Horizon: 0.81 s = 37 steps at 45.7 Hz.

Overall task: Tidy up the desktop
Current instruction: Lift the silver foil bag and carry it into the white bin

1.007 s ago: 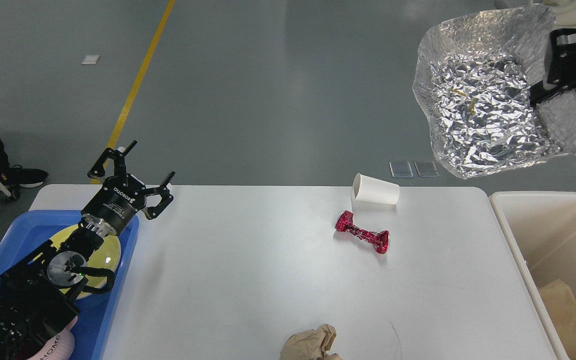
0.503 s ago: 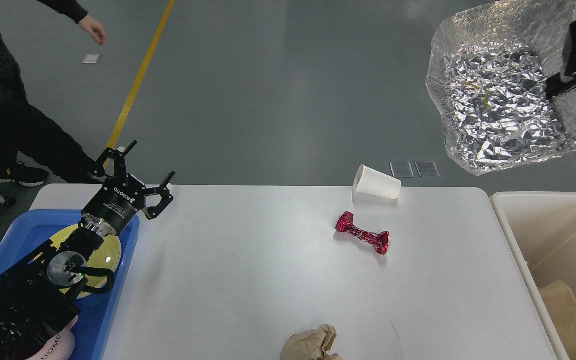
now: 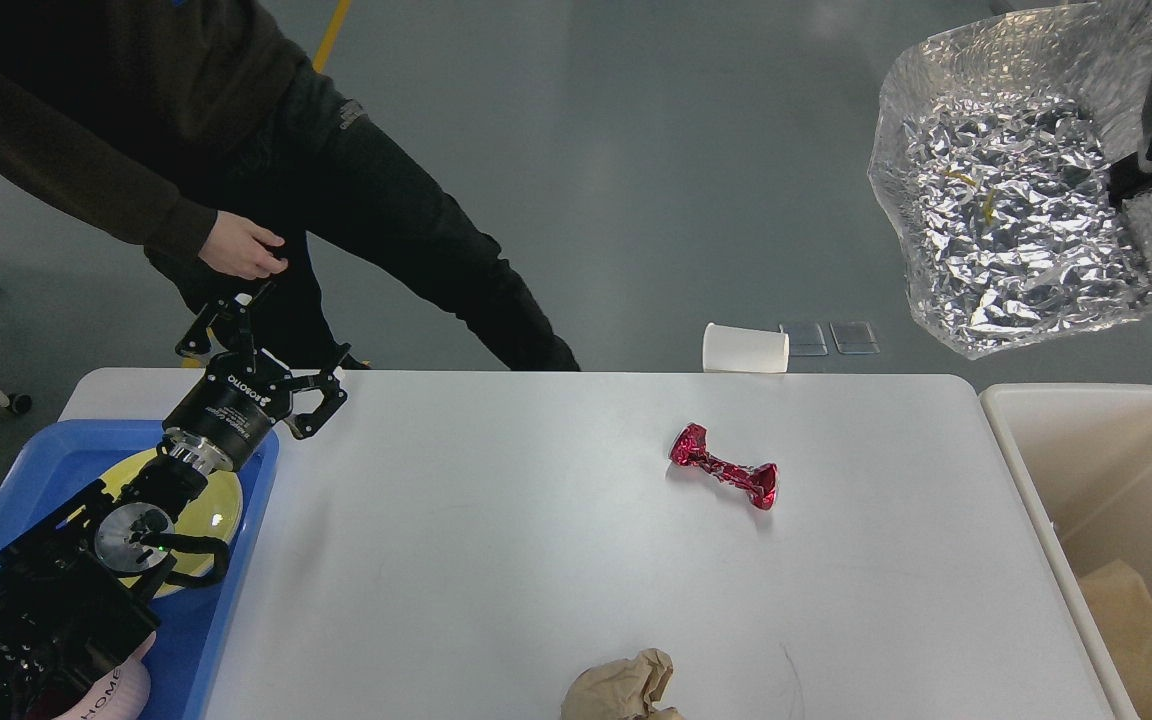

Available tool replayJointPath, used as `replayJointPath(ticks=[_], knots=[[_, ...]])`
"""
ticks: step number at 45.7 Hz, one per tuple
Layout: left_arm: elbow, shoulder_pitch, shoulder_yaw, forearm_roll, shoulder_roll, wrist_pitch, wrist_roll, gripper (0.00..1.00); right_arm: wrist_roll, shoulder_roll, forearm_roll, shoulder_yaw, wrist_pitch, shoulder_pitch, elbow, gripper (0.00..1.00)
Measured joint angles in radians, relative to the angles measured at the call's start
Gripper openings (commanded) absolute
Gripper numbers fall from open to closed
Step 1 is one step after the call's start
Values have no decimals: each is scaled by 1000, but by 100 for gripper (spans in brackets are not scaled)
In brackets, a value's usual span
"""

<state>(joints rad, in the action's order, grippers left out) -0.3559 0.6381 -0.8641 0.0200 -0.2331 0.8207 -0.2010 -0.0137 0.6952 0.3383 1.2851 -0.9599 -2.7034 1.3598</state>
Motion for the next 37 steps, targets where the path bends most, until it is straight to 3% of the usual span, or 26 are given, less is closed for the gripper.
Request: replayJointPath(ticks=[13, 25, 29, 37], knots=[[0, 0, -1, 1, 0, 0, 0, 100, 0, 51, 93, 2, 0, 56, -13, 0], [0, 0, 0, 1, 0, 0, 0, 100, 0, 222, 290, -25, 9, 382, -164, 0], [0, 0, 0, 1, 0, 0, 0, 100, 0, 256, 305, -31, 114, 579, -245, 0], [0, 0, 0, 0, 0, 0, 0, 100, 0, 244, 302, -146, 468, 1071, -392, 0]])
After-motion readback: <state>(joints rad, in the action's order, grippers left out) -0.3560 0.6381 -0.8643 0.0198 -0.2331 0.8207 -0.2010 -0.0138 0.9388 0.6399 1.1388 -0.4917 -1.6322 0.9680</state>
